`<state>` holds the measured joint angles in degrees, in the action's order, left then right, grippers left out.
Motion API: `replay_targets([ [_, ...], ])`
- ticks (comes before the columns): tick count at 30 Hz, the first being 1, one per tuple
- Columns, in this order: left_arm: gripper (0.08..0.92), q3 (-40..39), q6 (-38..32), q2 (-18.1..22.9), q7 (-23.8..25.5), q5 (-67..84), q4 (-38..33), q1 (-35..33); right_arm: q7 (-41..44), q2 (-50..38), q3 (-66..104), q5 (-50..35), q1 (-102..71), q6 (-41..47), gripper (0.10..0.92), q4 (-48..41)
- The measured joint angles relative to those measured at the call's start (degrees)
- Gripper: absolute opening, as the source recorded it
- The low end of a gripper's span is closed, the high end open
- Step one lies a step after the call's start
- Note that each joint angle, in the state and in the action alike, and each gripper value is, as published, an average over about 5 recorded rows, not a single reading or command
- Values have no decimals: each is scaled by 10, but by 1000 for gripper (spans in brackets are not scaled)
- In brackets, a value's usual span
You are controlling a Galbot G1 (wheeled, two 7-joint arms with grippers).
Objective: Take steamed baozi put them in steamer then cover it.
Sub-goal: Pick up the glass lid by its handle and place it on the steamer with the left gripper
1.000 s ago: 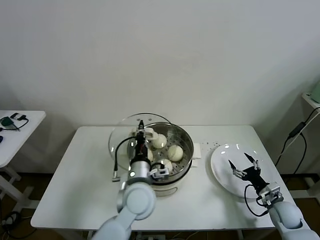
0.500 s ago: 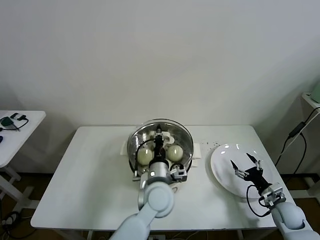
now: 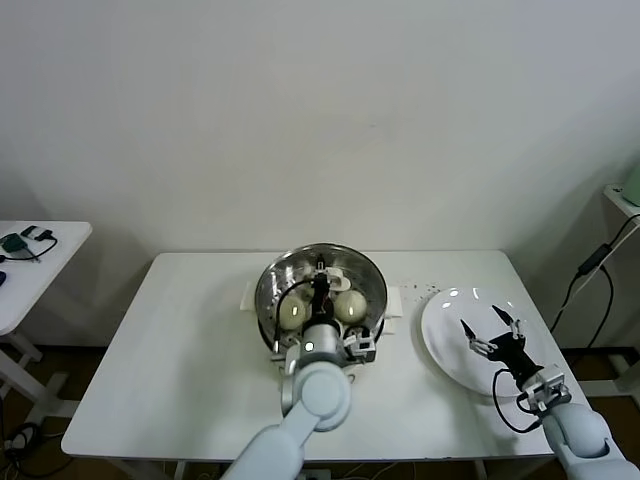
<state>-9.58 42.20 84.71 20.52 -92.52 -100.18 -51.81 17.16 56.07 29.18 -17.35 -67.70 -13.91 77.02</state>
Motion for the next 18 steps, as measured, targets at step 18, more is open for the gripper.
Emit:
replay_targets([
  [18,154,-2,0,-1,-15,18,18,6,6,3,7,10,-3,-6,823,-3],
])
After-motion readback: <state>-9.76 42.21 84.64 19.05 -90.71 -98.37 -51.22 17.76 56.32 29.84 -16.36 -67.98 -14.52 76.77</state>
